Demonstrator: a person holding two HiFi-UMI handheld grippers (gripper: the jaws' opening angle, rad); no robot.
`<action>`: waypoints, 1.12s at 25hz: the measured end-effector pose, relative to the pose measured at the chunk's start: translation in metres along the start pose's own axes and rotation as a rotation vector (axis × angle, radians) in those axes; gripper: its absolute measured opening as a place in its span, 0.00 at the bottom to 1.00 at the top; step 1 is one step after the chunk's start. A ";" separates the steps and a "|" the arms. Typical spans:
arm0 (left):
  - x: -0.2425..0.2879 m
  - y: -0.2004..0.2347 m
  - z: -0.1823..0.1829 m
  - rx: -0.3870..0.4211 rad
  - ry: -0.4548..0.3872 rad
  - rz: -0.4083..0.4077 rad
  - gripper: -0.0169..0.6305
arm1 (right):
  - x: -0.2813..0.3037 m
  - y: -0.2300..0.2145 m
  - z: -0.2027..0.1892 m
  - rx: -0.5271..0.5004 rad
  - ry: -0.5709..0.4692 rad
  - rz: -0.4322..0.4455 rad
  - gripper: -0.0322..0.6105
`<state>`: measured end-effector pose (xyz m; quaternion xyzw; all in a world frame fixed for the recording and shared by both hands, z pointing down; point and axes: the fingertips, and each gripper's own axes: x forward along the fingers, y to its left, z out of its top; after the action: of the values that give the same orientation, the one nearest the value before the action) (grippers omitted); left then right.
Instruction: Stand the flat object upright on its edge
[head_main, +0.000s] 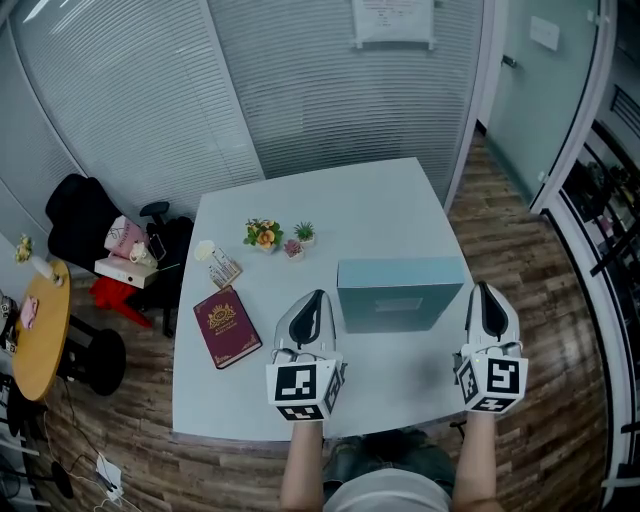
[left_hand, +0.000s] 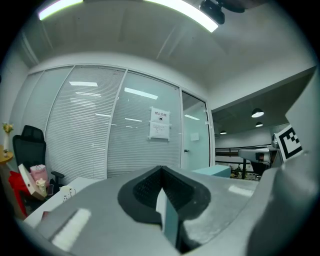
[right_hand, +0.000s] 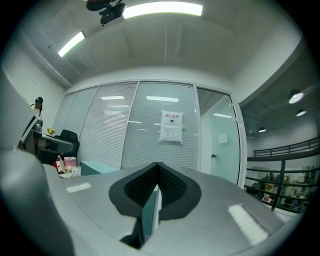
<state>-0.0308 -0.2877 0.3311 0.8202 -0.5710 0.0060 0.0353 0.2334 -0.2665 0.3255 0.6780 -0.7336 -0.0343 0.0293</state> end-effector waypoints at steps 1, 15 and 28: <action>0.000 0.000 0.000 -0.001 0.001 0.001 0.03 | 0.000 0.000 0.000 0.001 0.001 0.000 0.09; 0.009 -0.001 -0.001 0.009 0.014 -0.012 0.03 | 0.006 0.000 -0.004 0.009 0.017 0.008 0.09; 0.013 0.000 -0.003 0.009 0.020 -0.006 0.03 | 0.008 -0.001 -0.009 0.016 0.025 0.003 0.09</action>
<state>-0.0262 -0.2992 0.3350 0.8219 -0.5682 0.0167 0.0374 0.2348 -0.2748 0.3346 0.6774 -0.7346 -0.0200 0.0331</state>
